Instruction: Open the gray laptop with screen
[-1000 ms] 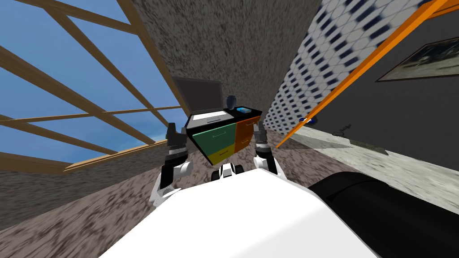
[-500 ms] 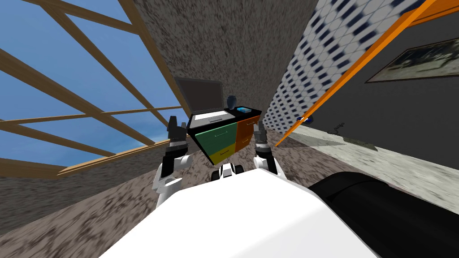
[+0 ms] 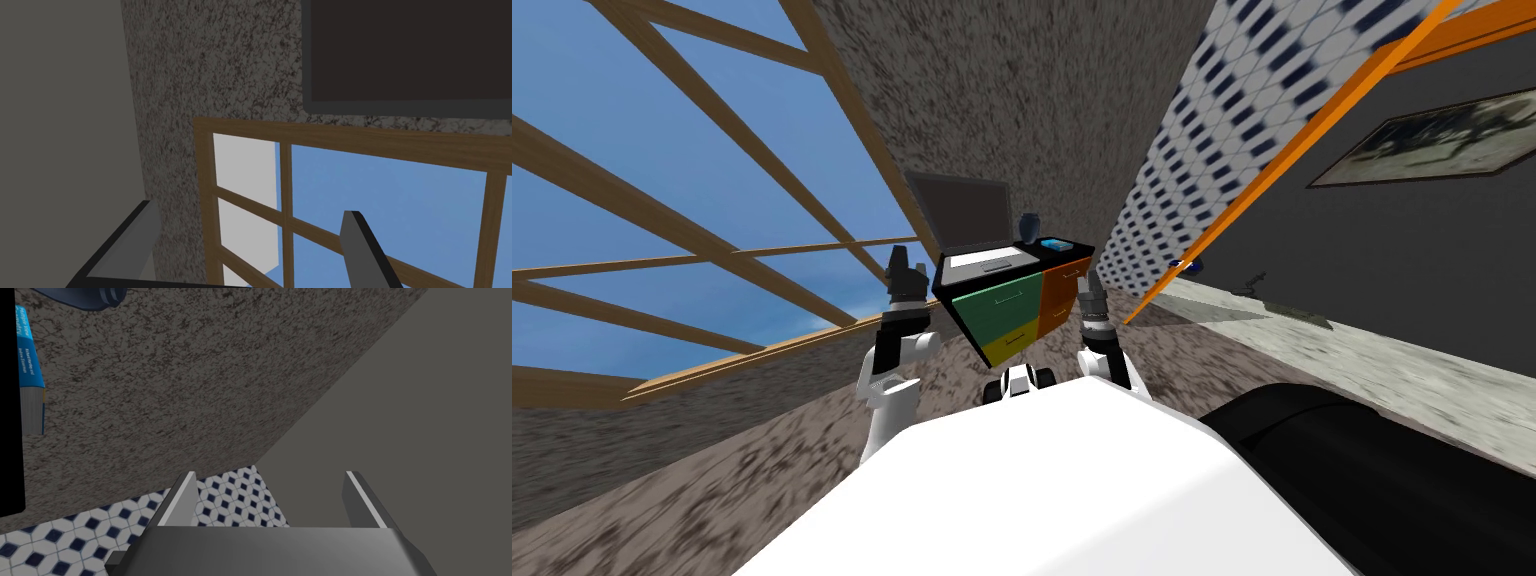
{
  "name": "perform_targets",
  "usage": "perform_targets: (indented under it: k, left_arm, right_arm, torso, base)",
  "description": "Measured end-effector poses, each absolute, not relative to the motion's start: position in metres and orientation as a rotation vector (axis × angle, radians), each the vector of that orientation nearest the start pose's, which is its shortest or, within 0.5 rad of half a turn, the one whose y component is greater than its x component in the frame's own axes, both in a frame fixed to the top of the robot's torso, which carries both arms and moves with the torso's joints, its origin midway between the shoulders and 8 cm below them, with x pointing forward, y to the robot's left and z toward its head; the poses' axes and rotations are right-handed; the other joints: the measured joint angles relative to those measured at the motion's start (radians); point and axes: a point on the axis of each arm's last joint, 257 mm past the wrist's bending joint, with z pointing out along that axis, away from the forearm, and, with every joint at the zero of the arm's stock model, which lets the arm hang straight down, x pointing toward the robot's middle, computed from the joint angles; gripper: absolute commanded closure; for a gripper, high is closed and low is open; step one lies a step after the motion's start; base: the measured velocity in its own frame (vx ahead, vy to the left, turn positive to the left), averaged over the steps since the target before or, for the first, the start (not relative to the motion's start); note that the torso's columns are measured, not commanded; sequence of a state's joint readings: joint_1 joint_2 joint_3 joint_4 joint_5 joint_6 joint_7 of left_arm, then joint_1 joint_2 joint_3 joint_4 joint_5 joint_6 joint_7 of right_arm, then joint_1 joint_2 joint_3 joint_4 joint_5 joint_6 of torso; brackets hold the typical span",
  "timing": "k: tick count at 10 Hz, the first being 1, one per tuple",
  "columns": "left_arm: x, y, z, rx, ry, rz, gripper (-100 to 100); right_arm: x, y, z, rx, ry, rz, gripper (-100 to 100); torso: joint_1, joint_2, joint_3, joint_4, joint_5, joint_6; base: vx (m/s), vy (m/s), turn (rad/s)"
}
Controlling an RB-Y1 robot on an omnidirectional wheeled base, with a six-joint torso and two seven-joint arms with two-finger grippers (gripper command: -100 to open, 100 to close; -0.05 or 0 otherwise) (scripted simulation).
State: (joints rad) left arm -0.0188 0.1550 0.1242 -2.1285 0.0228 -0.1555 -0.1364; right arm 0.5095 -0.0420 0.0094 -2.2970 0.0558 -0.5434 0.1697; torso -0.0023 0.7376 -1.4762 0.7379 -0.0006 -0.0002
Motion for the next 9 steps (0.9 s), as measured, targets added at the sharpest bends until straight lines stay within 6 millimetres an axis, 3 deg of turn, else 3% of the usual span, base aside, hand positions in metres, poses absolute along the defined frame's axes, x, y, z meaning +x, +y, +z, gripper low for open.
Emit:
perform_targets:
  k: [9]
  left_arm:
    - [0.512,0.290,0.142,-0.542,0.748,-1.073,-100]
  right_arm:
    - [0.334,-0.263,0.036,0.486,0.677,1.129,0]
  torso:
    - [0.003,0.001,0.000,0.000,0.001,0.000]
  base:
    - [-0.011,0.053,-0.046]
